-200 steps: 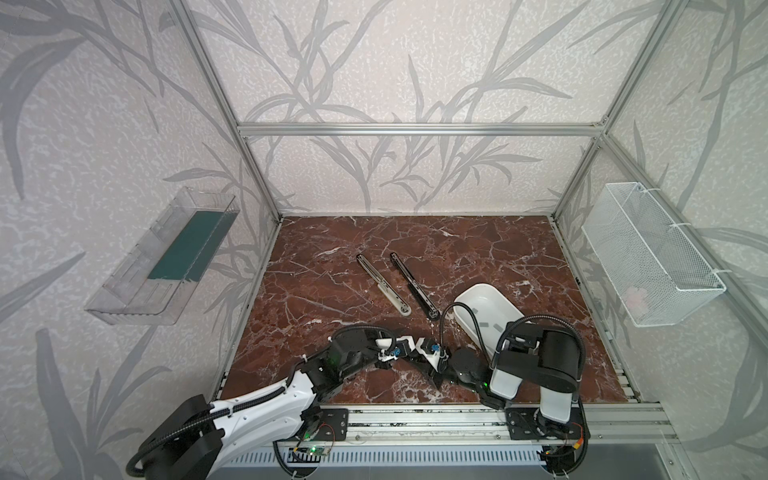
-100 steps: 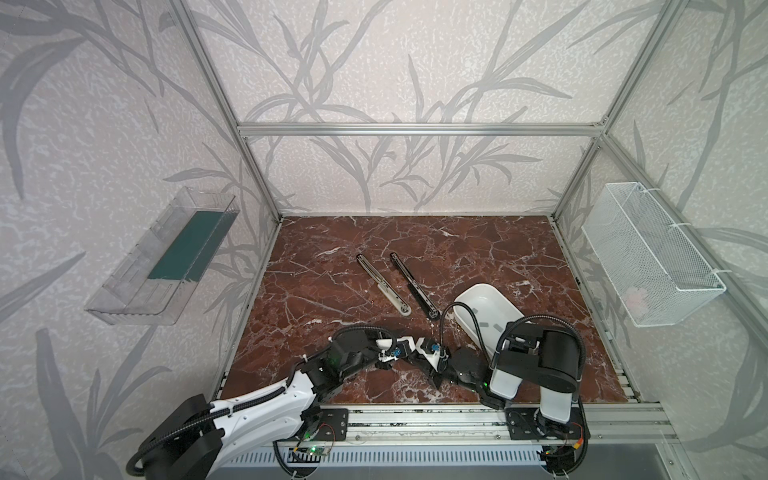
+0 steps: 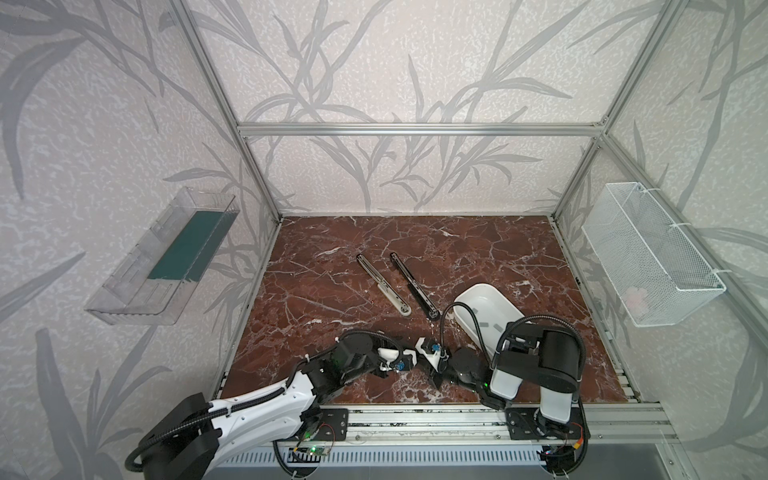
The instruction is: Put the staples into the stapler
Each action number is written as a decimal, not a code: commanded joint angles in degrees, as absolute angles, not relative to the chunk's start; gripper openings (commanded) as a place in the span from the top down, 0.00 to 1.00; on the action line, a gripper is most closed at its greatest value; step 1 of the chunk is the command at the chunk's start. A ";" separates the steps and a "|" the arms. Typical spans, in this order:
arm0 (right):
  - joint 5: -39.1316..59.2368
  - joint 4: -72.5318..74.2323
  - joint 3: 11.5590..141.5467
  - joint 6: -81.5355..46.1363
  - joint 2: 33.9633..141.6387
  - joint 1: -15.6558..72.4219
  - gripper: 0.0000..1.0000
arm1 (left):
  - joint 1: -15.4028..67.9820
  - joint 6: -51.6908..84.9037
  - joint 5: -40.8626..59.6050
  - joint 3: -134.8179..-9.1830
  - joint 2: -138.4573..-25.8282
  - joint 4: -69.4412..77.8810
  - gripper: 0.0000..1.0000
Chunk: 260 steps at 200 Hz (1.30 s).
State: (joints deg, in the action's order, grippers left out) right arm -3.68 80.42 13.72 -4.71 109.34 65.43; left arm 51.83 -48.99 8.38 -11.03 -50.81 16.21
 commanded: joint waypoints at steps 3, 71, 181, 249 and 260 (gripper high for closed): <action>-5.80 80.51 12.73 -5.23 108.72 65.57 0.86 | 53.57 -53.15 10.58 -12.37 -50.60 12.47 0.59; -4.25 80.51 13.36 -5.73 108.79 65.65 0.87 | 58.72 -51.22 -0.80 -10.86 -64.57 31.99 0.60; -2.64 80.50 13.24 -6.24 109.29 65.78 0.89 | 59.54 -48.08 -9.66 -9.21 -79.61 63.40 0.63; -4.84 80.51 12.05 -7.63 110.06 68.50 0.90 | 59.63 -47.48 -23.96 -12.11 -90.67 80.99 0.60; -5.20 80.51 12.13 -7.94 110.62 68.62 0.91 | 59.72 -46.63 -24.26 -12.89 -90.73 81.03 0.60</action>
